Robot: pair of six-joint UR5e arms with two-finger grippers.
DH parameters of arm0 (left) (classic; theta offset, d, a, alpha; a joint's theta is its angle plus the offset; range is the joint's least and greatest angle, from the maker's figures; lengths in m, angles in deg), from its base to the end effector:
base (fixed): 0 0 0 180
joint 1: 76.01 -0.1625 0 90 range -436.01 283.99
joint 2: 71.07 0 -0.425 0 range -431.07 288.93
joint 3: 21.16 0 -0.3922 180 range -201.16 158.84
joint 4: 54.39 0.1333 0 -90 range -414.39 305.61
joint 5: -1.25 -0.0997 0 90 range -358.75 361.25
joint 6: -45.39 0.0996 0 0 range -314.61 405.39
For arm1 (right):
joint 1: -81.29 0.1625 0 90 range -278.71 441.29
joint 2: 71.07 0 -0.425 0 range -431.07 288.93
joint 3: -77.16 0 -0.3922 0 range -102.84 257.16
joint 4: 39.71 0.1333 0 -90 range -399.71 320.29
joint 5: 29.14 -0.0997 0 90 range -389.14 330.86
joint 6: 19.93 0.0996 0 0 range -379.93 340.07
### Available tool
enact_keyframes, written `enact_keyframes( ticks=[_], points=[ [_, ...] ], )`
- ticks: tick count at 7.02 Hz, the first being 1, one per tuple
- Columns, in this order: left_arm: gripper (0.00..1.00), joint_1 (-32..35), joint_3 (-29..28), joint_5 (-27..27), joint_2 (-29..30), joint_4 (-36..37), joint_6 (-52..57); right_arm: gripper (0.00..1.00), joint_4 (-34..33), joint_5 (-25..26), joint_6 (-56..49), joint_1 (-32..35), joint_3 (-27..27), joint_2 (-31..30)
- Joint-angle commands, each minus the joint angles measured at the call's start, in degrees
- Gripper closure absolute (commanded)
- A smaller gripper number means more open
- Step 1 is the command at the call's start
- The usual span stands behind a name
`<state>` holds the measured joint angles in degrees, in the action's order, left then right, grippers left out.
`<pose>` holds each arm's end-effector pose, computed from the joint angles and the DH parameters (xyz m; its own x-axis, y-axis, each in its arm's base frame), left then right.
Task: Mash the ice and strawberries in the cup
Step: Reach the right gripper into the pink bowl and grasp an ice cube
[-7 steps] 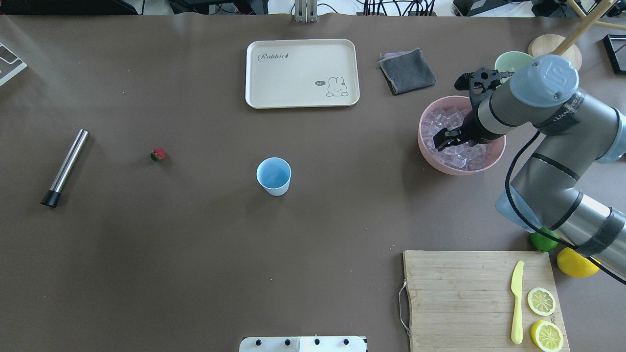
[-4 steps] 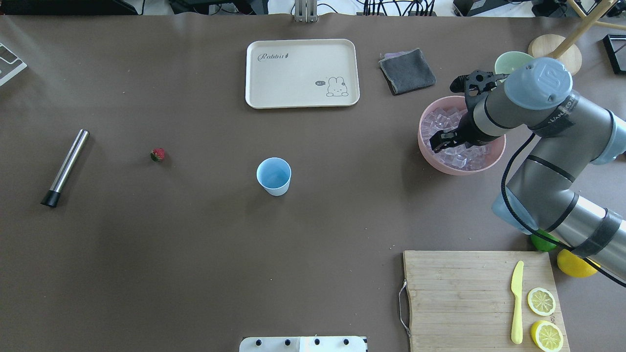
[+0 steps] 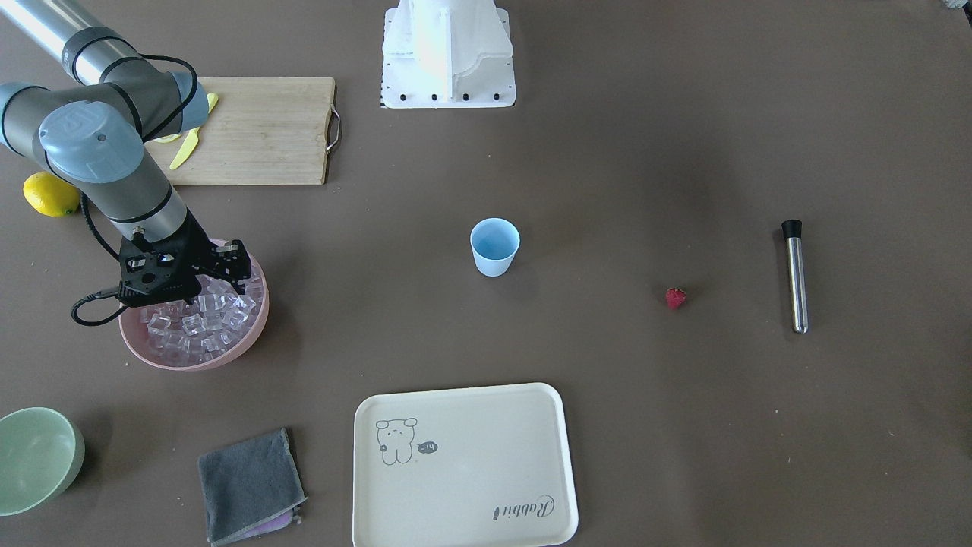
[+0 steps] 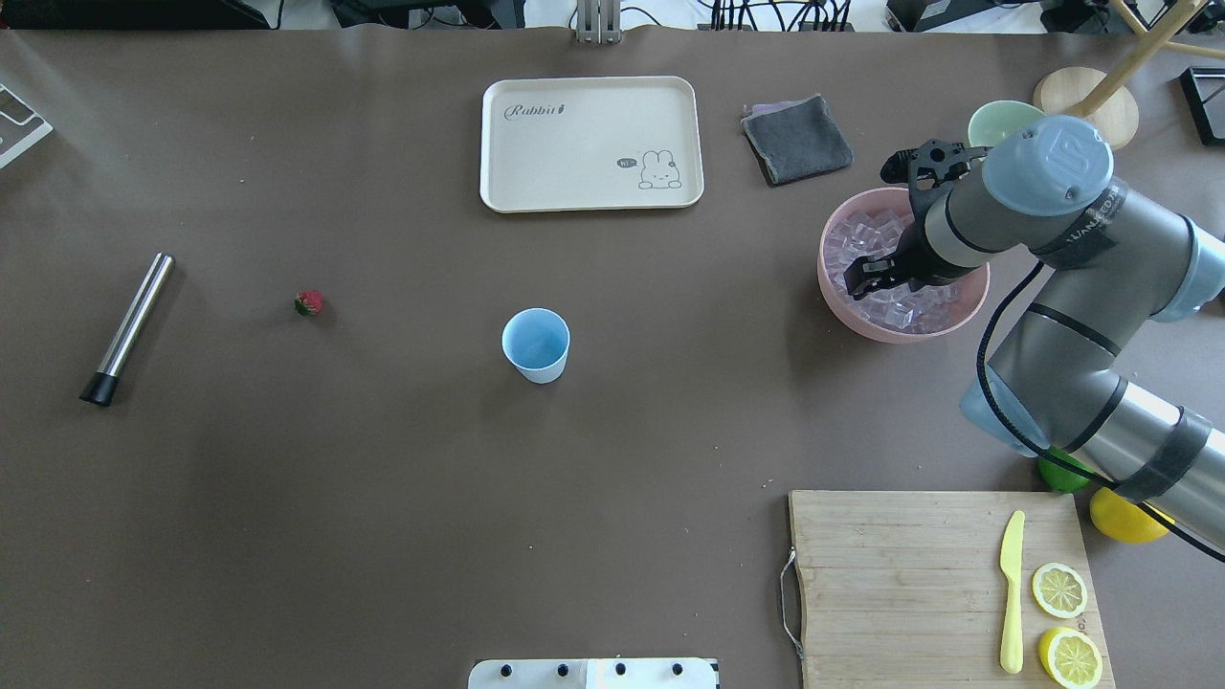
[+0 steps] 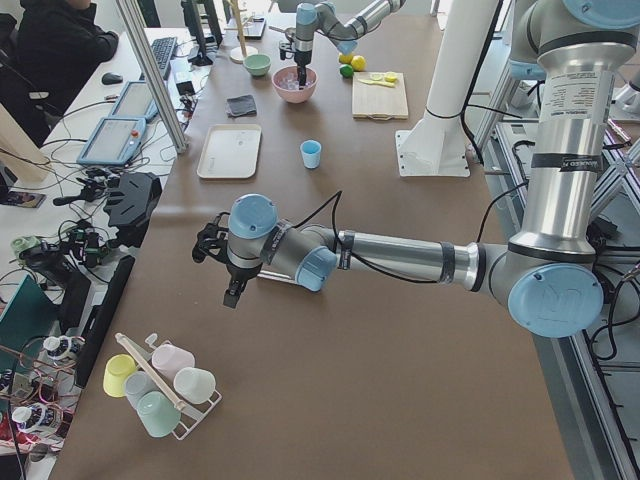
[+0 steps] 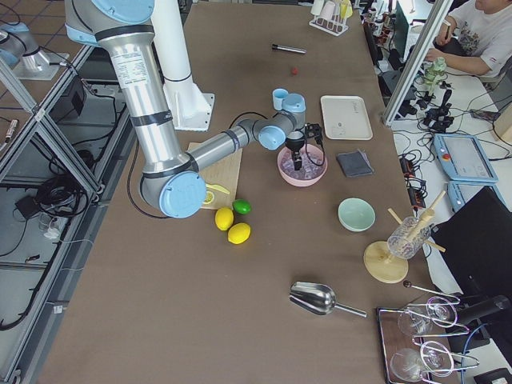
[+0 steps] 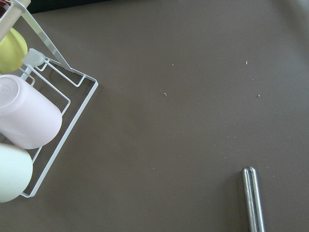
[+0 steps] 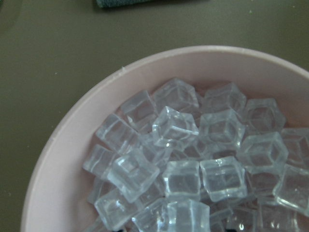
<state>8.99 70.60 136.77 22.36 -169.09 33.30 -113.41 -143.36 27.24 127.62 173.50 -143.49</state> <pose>-0.0152 -0.5406 0.5621 0.6680 0.2252 -0.7092 0.0658 0.9315 0.3577 -0.3624 -0.5135 0.4136 0.7108 -0.1533 0.6865 0.0088 0.9778 0.2093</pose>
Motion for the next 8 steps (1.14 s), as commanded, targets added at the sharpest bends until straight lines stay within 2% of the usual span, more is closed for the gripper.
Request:
enact_keyframes(
  ticks=[1, 2, 4, 5, 8],
  points=[
    [0.03, -0.01, 0.00, 0.00, -0.09, 0.00, -0.03, 0.57, -0.04, 0.13, 0.03, 0.00, -0.10, 0.00],
    [0.03, -0.01, 0.00, 0.00, -0.17, 0.00, 0.06, 0.62, -0.04, 0.13, 0.11, 0.08, 0.16, 0.00],
    [0.03, -0.01, 0.08, 0.00, -0.61, -0.70, 0.06, 0.92, 0.05, 0.13, 2.21, 0.08, 0.69, 0.00],
    [0.03, -0.01, 0.00, 0.00, -0.70, -1.66, 0.06, 1.00, -0.12, -0.22, 2.22, 0.61, 2.17, -0.09],
    [0.03, -0.10, -0.18, 0.00, -0.79, -1.67, 0.06, 1.00, -0.82, -1.53, 2.14, 2.10, 5.16, -0.53]
  ],
)
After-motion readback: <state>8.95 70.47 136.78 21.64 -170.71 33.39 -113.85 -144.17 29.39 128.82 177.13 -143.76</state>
